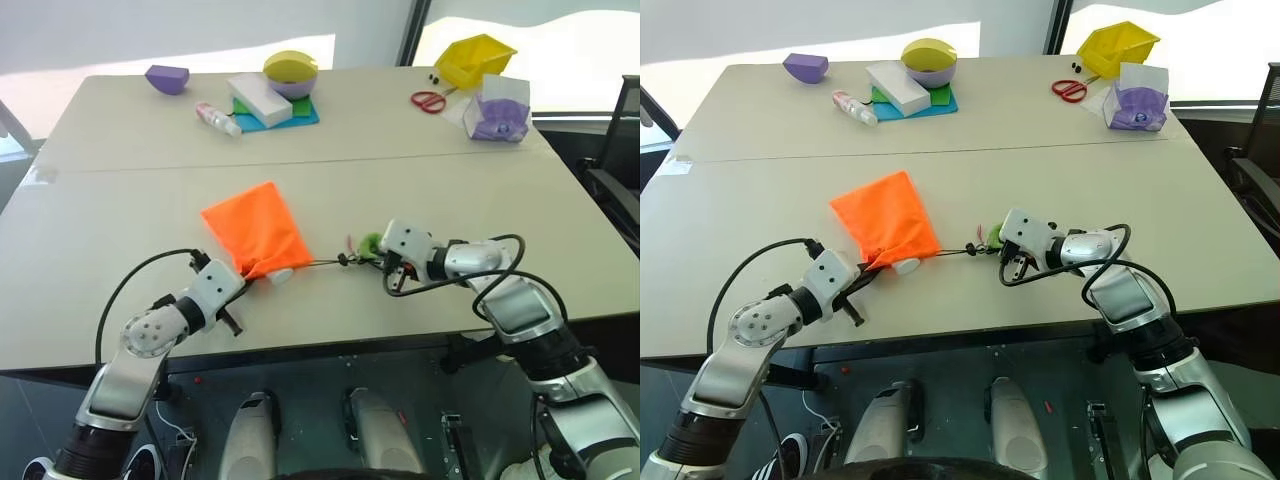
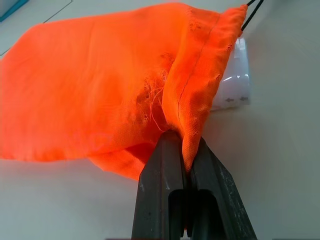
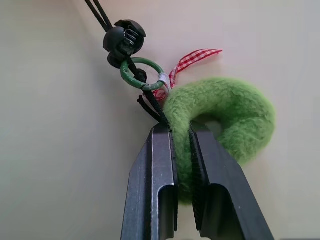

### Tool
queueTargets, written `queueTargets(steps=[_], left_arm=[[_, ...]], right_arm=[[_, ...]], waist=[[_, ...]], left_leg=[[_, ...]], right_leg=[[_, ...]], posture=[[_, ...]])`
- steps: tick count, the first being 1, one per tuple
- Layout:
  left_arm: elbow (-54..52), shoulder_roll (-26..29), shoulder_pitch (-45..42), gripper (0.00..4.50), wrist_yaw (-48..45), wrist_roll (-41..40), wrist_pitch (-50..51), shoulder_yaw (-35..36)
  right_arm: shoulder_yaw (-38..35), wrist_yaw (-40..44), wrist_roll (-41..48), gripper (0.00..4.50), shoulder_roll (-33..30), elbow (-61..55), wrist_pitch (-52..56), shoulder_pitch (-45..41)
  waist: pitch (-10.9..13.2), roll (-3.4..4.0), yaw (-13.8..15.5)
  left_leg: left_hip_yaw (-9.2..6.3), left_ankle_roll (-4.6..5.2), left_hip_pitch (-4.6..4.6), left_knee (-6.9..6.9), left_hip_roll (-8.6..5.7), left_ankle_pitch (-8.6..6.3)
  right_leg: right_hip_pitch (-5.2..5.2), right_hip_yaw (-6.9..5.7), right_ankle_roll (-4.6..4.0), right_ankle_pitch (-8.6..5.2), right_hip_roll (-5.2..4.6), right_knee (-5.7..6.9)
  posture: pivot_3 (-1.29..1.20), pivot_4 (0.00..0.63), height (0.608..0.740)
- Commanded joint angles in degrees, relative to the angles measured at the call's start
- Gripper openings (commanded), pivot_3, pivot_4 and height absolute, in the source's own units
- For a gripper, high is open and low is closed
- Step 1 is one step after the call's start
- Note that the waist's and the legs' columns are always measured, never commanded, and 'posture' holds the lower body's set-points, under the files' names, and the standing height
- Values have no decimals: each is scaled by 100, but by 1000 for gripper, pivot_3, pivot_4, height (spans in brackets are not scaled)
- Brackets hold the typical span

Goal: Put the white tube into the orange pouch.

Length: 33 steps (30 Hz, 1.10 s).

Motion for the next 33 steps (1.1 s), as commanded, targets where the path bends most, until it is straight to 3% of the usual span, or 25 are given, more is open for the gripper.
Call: queueTargets(steps=[1,6,9,14,20,24,27,29,33], left_arm=[[-91,41,23,0,0,-50,-46,113],[-168,-98,-51,0,100,-113,108,99],[-196,-127,-63,0,94,-100,99,60],[-188,-126,-78,0,89,-65,-1,22],[-179,-157,-152,0,48,-166,7,48],[-127,-144,-208,0,18,-147,-37,5],[-96,-172,-258,0,18,-147,-33,-20],[-91,-172,-269,0,12,-140,-36,-29],[-87,-144,-247,0,-5,-85,-64,-69]], right_arm=[[-156,-158,-81,47,29,219,-154,-126],[-224,-108,97,47,170,195,-5,-138],[-454,85,513,1248,268,97,321,-163],[-572,392,814,3836,21,-420,638,-72],[-1240,650,1746,3836,-19,-1059,970,-216],[-1092,834,2159,3836,87,-1520,1046,59],[-787,604,2322,3028,531,-1650,1176,261],[-493,578,2063,2087,557,-1661,931,315],[584,50,1262,22,1682,-456,-44,8]], waist=[[0,0,-1],[0,-1,0],[-1,-1,2],[0,-1,6],[0,-1,5],[-1,-2,5],[-2,-3,-6],[-1,-2,-2],[-10,-17,-62]], left_leg=[[0,0,1,1,0,0],[0,0,3,6,0,0],[-1,1,4,6,0,0],[-1,1,3,6,1,1],[-2,1,4,7,1,1],[-5,1,6,7,1,1],[-6,1,6,5,2,1],[-5,1,6,7,1,1],[-5,0,13,15,1,0]], right_leg=[[2,0,0,0,0,0],[4,0,-1,1,0,6],[3,0,-1,1,1,11],[2,0,0,1,3,12],[3,0,0,1,3,14],[3,-1,0,1,6,18],[3,0,1,0,6,18],[2,0,1,1,6,21],[4,3,-5,5,9,26]], posture=[[0,150,740],[0,150,740],[0,150,740],[0,150,740],[0,150,740],[0,150,740],[0,150,740],[0,150,740],[0,150,740]])
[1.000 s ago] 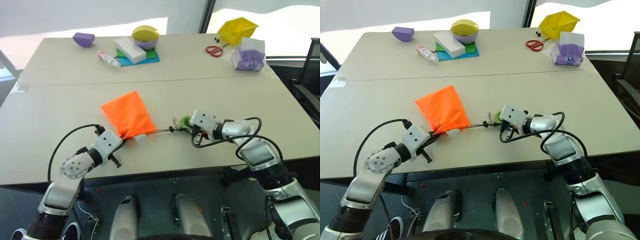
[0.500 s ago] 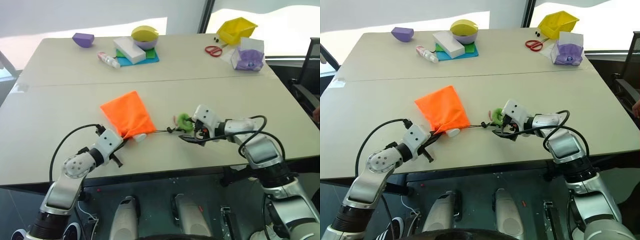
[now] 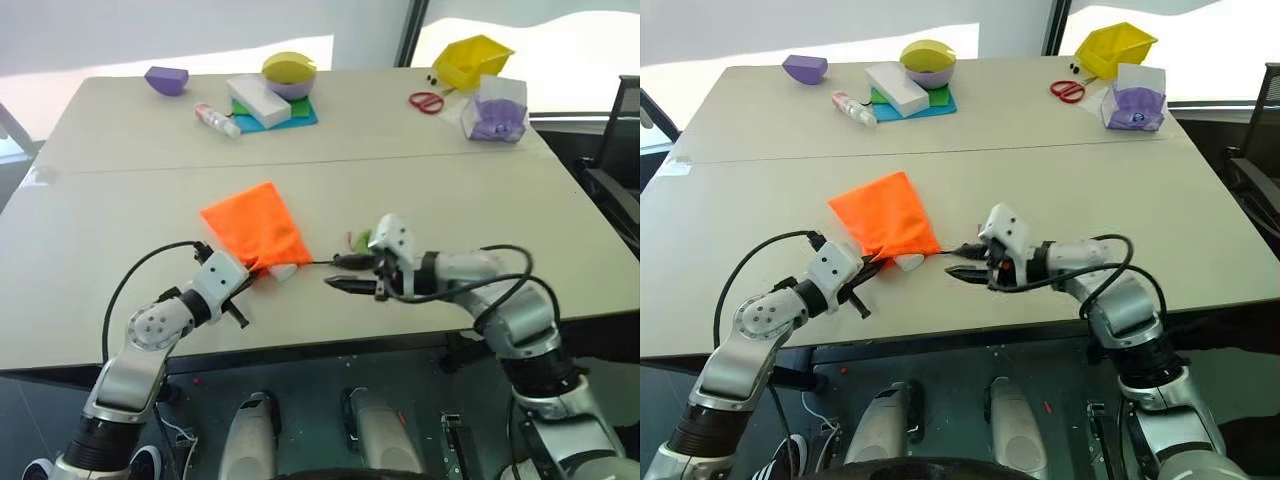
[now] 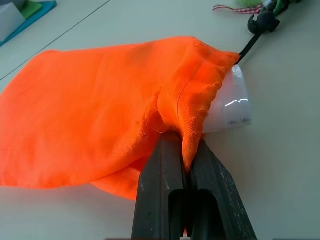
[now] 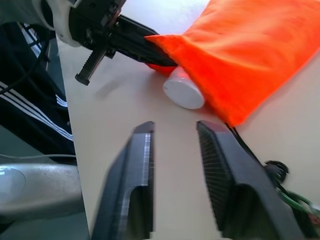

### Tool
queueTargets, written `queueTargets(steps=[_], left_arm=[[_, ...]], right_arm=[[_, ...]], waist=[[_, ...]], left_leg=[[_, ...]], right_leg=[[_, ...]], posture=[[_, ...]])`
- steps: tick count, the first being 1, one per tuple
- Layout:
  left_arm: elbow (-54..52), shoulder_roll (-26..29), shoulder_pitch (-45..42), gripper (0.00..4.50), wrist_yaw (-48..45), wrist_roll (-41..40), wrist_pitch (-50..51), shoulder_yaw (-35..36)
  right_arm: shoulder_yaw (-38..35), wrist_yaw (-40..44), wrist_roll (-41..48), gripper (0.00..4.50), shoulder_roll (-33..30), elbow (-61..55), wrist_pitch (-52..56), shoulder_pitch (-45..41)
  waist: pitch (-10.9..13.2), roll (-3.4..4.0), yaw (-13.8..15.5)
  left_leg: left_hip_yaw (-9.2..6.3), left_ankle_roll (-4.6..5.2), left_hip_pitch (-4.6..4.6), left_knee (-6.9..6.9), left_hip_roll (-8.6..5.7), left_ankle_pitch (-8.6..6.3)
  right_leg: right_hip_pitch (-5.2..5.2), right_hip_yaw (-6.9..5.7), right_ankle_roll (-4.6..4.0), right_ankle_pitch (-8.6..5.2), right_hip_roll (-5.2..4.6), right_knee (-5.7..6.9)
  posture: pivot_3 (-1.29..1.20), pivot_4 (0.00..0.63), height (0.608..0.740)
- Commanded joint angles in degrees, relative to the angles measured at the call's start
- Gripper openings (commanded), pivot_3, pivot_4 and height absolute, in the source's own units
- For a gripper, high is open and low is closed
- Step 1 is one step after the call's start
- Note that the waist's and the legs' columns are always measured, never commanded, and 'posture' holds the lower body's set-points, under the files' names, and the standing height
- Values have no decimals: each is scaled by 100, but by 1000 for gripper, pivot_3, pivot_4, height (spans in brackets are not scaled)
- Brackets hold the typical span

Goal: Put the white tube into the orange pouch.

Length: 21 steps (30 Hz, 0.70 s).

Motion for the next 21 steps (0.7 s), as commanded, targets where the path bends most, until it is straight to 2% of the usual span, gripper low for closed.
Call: queueTargets(steps=[1,4,9,15,21], left_arm=[[-101,22,-9,0,-14,28,-153,-36],[-121,25,12,0,7,14,-120,-25],[-297,30,83,0,72,19,-51,1],[-423,47,251,0,119,35,-35,15],[-369,47,181,0,125,38,-45,-29]], right_arm=[[732,-359,-658,22,720,960,-916,-373],[931,-598,-1119,22,1003,1660,-1447,-636],[1249,-380,-1365,22,1143,1790,-1812,-703],[1031,493,-964,22,366,1069,-1478,-430],[795,-376,-1508,22,641,1809,-2020,-751]], waist=[[-1,-1,-43],[-1,-1,3],[-2,-3,27],[-2,-3,45],[-2,-3,-17]], left_leg=[[-4,0,1,0,2,0],[-5,0,-2,-4,1,0],[1,-1,-9,13,1,0],[2,-2,-11,11,2,0],[-2,-13,2,-4,4,-7]], right_leg=[[0,0,-5,3,5,2],[-5,-5,-6,4,2,13],[0,-5,-6,4,-5,4],[-1,-5,-3,2,-6,3],[-8,-4,-20,13,2,11]], posture=[[0,150,740],[0,150,740],[0,150,740],[0,150,740],[0,150,740]])
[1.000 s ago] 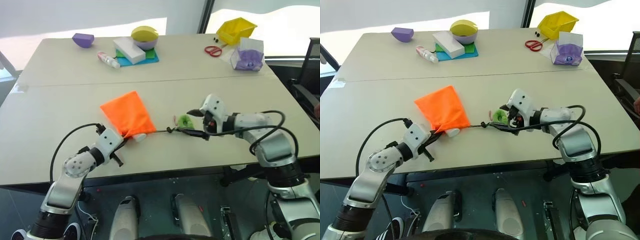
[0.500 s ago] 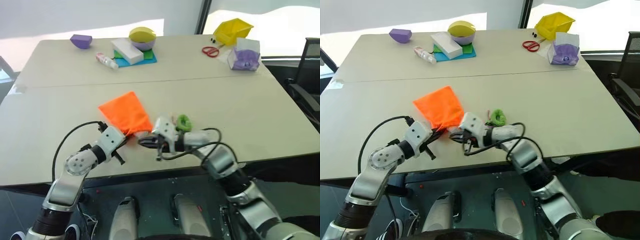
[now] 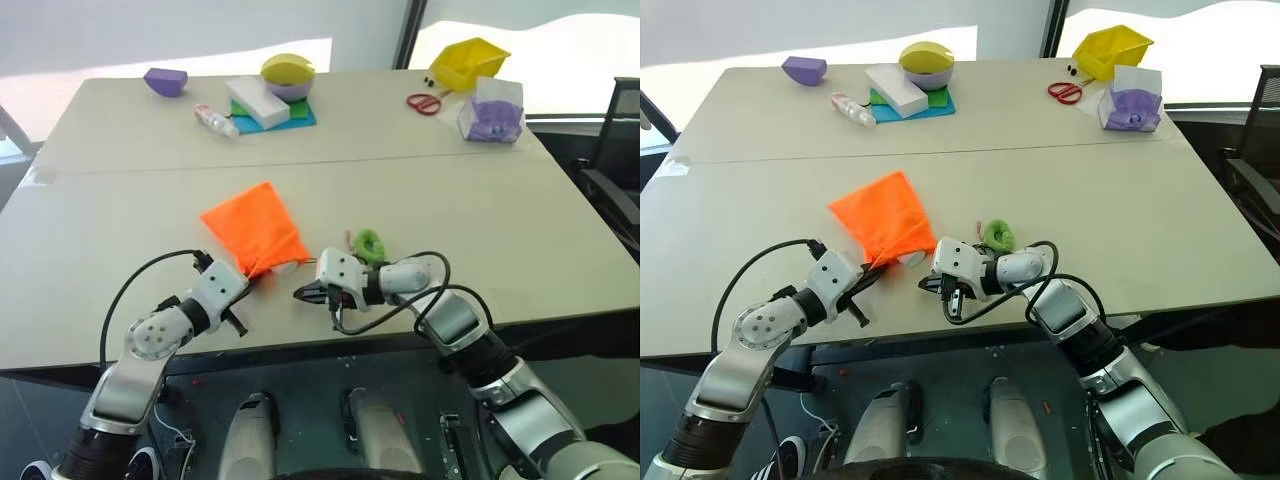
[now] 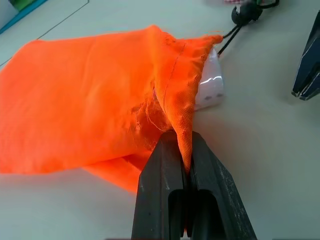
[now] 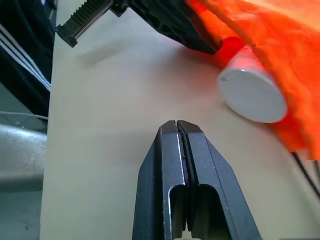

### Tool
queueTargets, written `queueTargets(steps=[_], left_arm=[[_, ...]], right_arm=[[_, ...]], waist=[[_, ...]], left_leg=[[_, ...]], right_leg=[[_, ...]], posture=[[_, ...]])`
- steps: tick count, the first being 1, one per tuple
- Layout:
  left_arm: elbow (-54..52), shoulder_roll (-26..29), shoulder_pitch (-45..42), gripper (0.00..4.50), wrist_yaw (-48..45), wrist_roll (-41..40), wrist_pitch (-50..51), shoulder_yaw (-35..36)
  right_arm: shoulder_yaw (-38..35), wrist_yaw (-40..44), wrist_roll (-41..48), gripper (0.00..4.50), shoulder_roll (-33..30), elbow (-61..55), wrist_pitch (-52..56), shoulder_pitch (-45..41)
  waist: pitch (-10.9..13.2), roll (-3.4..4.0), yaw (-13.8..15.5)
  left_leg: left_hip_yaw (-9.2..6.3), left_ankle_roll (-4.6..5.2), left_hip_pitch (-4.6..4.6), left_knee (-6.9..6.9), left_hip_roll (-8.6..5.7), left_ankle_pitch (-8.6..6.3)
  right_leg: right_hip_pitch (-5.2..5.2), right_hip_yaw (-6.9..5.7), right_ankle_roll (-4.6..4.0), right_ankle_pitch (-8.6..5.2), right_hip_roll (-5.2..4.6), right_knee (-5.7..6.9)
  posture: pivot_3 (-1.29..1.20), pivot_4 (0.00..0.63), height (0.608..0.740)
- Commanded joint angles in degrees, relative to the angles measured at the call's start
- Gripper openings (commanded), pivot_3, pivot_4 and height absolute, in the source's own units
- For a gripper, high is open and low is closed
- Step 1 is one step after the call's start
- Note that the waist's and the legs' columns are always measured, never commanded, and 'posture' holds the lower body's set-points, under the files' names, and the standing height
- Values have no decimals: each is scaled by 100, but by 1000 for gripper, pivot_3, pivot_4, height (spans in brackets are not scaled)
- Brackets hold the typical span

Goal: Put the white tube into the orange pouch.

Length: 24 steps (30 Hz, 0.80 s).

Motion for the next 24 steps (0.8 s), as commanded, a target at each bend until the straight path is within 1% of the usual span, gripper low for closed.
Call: queueTargets(steps=[1,5,11,16,19,22,24], left_arm=[[-185,-8,-66,0,14,-2,-55,8],[-189,3,-67,0,1,-14,-53,14],[-186,-6,-82,0,5,-19,-40,17],[-245,-57,-64,0,26,-39,-1,-15],[-261,-77,-47,0,33,-23,5,-25],[-259,-71,-15,0,33,10,-19,-44],[-232,-64,-10,0,29,13,-40,-35]], right_arm=[[-207,-498,-262,22,247,301,-406,-260],[-194,-751,-378,22,483,432,-482,-233],[-114,-808,-342,22,889,399,-416,-182],[-261,-1394,-573,22,1324,806,-625,-487],[-315,-1411,-629,22,1215,740,-689,-495],[-181,-884,-533,22,784,168,-525,-172],[-190,-252,-92,22,420,-467,-98,83]], waist=[[0,0,6],[0,0,37],[0,0,37],[0,0,23],[0,0,41],[-1,-1,60],[-1,-1,62]], left_leg=[[0,2,-1,-8,0,1],[-1,11,-3,-8,0,7],[3,12,-8,-3,-1,8],[2,11,-5,-4,0,7],[2,11,-5,-4,0,7],[2,11,-7,-4,-1,7],[3,11,-10,-4,-1,7]], right_leg=[[-4,-1,-5,3,0,0],[-4,-3,-6,4,0,-1],[-2,-1,-1,1,-1,-8],[-3,-2,-1,1,0,0],[-6,-2,-2,2,-2,9],[-5,-5,-2,2,-6,5],[0,-4,-2,1,-7,-9]], posture=[[0,150,740],[0,150,740],[0,150,740],[0,150,740],[0,150,740],[0,150,740],[0,150,740]])
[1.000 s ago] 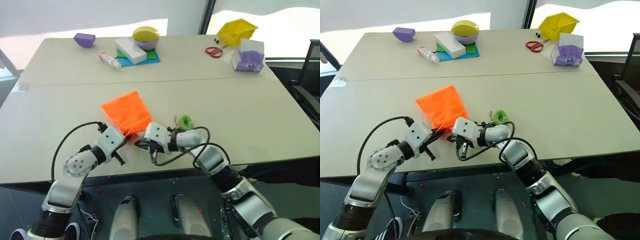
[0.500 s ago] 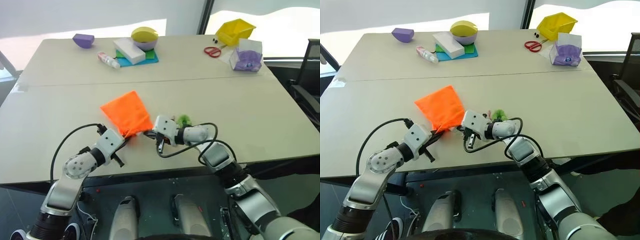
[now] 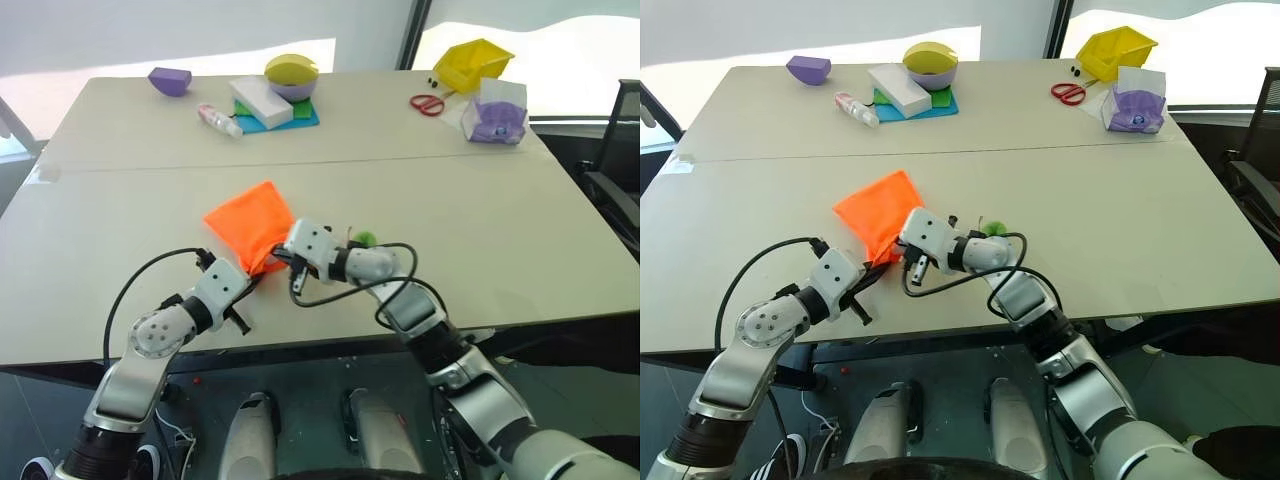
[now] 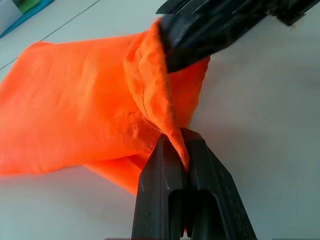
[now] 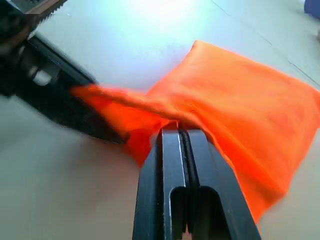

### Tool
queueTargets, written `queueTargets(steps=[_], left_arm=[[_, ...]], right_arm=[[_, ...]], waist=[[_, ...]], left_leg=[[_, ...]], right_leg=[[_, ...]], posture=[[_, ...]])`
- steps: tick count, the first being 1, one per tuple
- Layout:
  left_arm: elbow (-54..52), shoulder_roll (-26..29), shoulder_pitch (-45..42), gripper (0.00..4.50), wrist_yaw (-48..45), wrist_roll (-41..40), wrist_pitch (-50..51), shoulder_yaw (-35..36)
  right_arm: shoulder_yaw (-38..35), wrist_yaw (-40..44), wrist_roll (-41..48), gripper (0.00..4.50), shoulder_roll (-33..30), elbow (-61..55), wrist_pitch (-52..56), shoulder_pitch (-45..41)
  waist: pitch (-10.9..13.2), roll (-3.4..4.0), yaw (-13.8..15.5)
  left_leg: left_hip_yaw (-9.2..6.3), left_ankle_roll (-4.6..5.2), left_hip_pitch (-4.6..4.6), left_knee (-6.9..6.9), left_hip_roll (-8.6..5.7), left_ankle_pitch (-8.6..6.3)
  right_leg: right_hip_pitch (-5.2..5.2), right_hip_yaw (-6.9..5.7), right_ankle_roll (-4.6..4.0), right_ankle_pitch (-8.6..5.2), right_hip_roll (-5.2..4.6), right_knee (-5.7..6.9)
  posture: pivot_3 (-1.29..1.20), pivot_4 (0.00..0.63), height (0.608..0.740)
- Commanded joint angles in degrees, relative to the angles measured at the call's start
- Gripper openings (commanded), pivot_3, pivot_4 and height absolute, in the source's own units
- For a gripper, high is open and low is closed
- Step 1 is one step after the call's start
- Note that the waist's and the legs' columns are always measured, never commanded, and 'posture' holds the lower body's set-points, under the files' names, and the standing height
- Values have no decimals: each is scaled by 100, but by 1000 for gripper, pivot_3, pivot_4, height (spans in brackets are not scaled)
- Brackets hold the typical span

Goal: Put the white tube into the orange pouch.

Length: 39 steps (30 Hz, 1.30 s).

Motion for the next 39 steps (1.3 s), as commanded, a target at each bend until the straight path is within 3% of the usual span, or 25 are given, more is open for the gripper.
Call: queueTargets(steps=[1,4,8,11,18,22,30,33,39], left_arm=[[-187,3,-4,0,18,2,-83,14],[-152,12,-36,0,6,6,-99,10],[-131,21,-48,0,-13,2,-113,7],[-109,64,-7,0,-69,-12,-106,14],[72,94,-184,0,-139,-5,-190,-4],[101,78,-202,0,-145,9,-209,-26],[29,113,-138,0,-138,12,-208,18],[-9,118,-87,0,-129,14,-204,29],[-27,103,-35,0,-128,-189,59,213]], right_arm=[[-84,863,649,22,-439,-1063,565,304],[-404,1192,1171,844,-815,-1764,1122,464],[-705,1222,1421,2744,-1148,-2156,1393,500],[-1185,766,1053,4293,-1468,-1676,1133,272],[-1248,376,370,4293,-1889,-295,402,-115],[-1324,734,798,4293,-1660,206,931,-129],[-1165,750,554,4293,-1642,651,865,-184],[-1205,902,682,3488,-1680,546,969,-107],[-1390,1051,904,387,-1792,214,1159,-9]], waist=[[0,0,-4],[0,0,-29],[0,-1,-17],[0,0,-21],[0,-1,-22],[-1,-1,-19],[-1,-1,-13],[-1,-1,-14],[-1,-1,-9]], left_leg=[[2,1,-1,0,0,0],[3,1,-2,0,1,0],[-4,0,6,-5,2,0],[-3,-12,6,-3,0,-7],[4,-3,2,0,-3,-2],[2,2,0,-4,-1,1],[2,3,4,5,-1,2],[2,2,4,7,-2,1],[2,2,4,7,-2,1]], right_leg=[[0,1,1,-1,-1,-4],[-2,5,5,-3,3,-6],[-3,1,5,-3,7,4],[-3,1,-2,1,3,1],[1,1,-24,14,-4,-31],[0,3,-2,2,4,-29],[3,3,-1,3,3,-12],[4,3,-3,4,1,-11],[3,3,-3,4,1,-10]], posture=[[0,150,740],[0,150,740],[0,150,740],[0,150,740],[0,150,740],[0,150,740],[0,150,740],[0,150,740],[0,150,740]])
